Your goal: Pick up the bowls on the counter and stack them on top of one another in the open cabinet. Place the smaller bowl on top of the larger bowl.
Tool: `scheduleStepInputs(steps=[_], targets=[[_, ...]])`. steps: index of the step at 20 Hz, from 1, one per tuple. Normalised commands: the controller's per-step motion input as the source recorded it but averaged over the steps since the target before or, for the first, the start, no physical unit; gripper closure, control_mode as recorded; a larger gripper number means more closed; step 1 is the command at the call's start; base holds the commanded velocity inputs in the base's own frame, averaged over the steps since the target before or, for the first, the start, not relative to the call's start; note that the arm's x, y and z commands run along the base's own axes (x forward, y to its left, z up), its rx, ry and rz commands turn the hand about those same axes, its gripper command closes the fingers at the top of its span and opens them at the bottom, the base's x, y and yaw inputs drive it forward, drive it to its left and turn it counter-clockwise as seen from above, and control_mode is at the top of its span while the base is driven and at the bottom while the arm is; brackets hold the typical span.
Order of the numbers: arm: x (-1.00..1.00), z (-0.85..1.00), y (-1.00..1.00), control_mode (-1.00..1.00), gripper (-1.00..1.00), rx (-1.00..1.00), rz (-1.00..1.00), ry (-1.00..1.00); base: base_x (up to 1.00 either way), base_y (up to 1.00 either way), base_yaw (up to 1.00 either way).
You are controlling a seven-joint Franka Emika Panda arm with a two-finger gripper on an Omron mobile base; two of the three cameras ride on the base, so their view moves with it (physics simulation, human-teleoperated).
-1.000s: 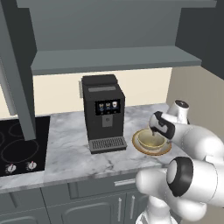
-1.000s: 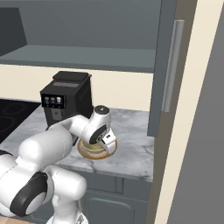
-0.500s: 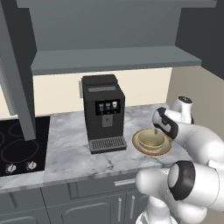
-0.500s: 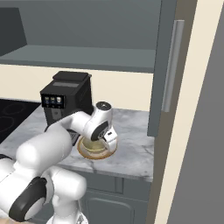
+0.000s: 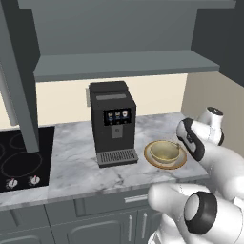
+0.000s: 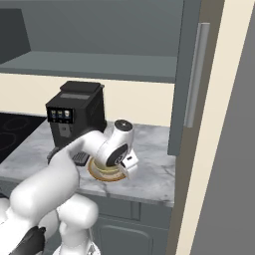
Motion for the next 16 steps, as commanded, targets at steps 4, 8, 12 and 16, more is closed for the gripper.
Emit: scheduleStepInputs(steps=[4,8,12,16], targets=[[-0.51,-0.01,-0.19,-1.00,-1.00,0.07,0.00,-0.15,0.00,0.00,0.00],[-0.36,-0.05,-0.16,-1.00,-1.00,0.06,0.00,-0.16,0.00,0.00,0.00],[-0.11,0.00,-0.02,-1.00,-1.00,0.03,0.00,-0.11,0.00,0.00,0.00],[0.00,0.00,-0.01,-1.00,-1.00,0.00,-0.01,-0.01,0.00,0.00,0.00]])
